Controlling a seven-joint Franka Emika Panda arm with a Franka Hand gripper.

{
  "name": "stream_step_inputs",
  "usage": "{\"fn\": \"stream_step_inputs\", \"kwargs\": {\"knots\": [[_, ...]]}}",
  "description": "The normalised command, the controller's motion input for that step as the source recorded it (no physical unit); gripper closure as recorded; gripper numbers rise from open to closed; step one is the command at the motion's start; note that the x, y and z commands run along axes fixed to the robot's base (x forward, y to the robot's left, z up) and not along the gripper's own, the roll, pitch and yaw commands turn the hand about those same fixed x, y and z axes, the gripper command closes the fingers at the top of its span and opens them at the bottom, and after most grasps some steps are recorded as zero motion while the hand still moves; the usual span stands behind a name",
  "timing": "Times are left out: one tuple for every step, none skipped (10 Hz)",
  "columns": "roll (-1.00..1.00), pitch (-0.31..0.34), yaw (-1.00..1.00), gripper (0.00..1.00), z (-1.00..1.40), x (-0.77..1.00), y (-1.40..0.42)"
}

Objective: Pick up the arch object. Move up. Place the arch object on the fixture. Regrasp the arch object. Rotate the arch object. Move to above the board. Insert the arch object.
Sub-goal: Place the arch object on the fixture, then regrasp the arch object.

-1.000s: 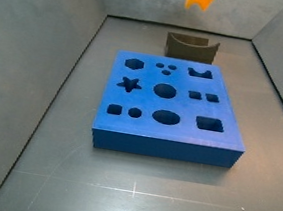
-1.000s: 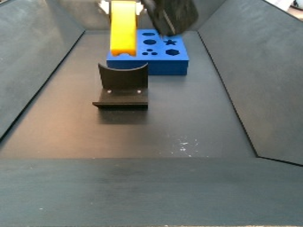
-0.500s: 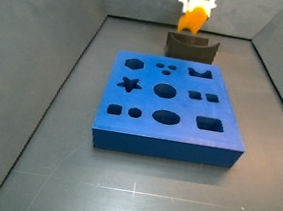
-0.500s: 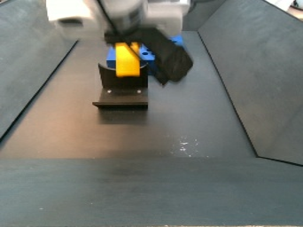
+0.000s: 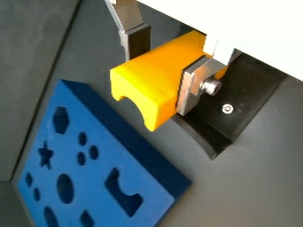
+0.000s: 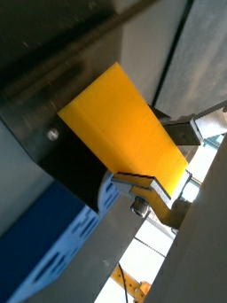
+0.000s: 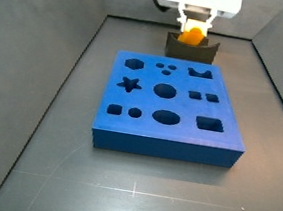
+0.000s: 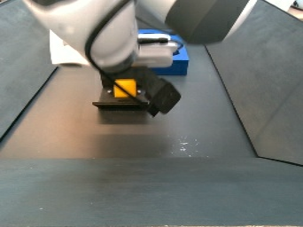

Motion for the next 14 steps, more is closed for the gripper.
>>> {"fn": "stream_step_inputs", "kwargs": {"knots": [[-0.16,-0.016,-0.11,1.0,-0.55,0.19,0.07],[-0.14,-0.025,-0.1,1.0,-0.45,0.16,0.07],[-0.15,-0.022,-0.08,1.0,-0.44,0.11,0.06],[0.0,0.0,0.0,0.0,0.0,0.0,0.0],[-0.02,-0.042,-0.02,0.0,1.0,0.0,0.0],[-0.01,-0.034,-0.01,0.0,1.0,-0.01,0.0],[0.01,-0.023,0.0,0.0,1.0,-0.02,0.0],[0.02,-0.017,0.01,0.0,1.0,-0.02,0.0],[0.03,0.004,0.03,0.0,1.0,-0.03,0.0],[0.04,0.024,0.03,0.0,1.0,-0.03,0.0],[0.04,0.051,0.03,0.0,0.86,-0.03,0.0],[0.04,0.064,0.02,0.0,0.77,-0.03,0.01],[0.04,0.084,0.0,0.0,0.53,-0.02,0.01],[0.04,0.09,0.0,0.0,0.44,-0.03,0.01]]}}
